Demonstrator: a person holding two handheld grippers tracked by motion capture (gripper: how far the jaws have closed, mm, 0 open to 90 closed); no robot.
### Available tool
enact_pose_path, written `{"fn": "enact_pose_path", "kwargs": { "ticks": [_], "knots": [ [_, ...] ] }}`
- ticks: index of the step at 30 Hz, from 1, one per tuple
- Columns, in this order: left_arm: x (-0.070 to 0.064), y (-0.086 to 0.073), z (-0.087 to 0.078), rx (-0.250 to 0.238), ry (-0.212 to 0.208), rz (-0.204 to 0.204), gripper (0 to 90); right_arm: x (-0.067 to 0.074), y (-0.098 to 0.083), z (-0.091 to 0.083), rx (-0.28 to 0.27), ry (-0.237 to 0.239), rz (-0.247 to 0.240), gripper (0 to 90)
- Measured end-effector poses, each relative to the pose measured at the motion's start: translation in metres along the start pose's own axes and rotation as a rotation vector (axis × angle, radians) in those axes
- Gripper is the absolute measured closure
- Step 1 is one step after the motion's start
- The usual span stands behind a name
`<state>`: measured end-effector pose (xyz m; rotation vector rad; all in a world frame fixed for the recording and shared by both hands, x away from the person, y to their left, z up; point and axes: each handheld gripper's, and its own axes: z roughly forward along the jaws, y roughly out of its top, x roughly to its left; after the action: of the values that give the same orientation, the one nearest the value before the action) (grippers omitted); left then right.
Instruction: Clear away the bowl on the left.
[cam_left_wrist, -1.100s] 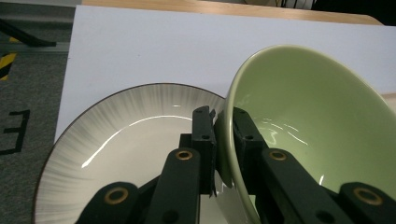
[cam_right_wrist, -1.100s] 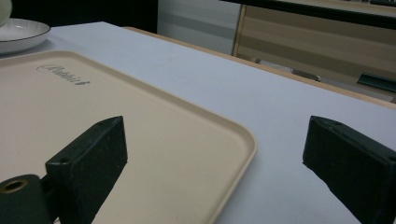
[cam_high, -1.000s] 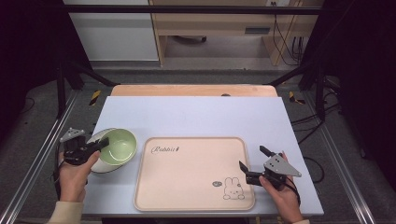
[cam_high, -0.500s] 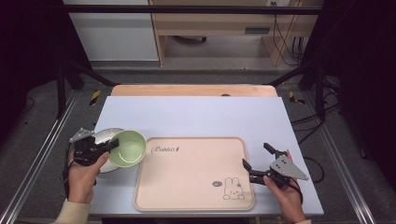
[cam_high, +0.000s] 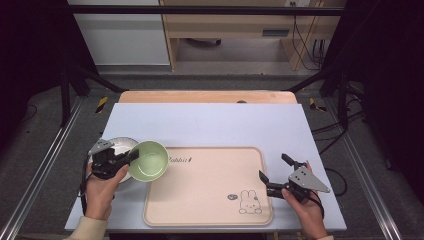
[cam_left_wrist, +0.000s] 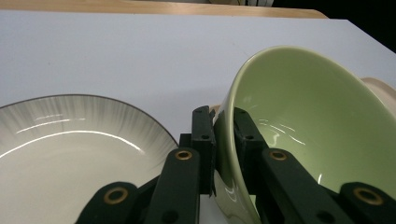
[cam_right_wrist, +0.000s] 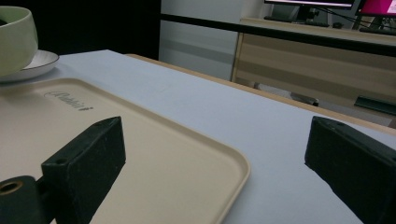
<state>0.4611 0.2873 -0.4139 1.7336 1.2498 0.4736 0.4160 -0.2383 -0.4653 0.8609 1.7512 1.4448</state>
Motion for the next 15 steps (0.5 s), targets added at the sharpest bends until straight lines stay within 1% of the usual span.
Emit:
{"fn": "enact_pose_path", "kwargs": {
  "ticks": [2, 7, 13, 15],
  "knots": [
    [-0.004, 0.0, 0.003, 0.003, -0.006, 0.006, 81.6, 0.0, 0.0, 0.001, 0.006, 0.0, 0.001, 5.2],
    [-0.011, -0.003, 0.008, 0.013, -0.038, -0.004, 81.6, 0.001, 0.0, 0.0, 0.007, 0.001, 0.0, 5.2],
    [-0.02, -0.003, 0.013, 0.02, -0.06, 0.014, 81.6, 0.001, 0.0, 0.0, 0.003, -0.004, -0.002, 4.5],
    [-0.023, -0.003, 0.014, 0.021, -0.07, 0.01, 81.6, 0.001, 0.0, 0.001, 0.006, -0.002, -0.005, 4.5]
  ]
}}
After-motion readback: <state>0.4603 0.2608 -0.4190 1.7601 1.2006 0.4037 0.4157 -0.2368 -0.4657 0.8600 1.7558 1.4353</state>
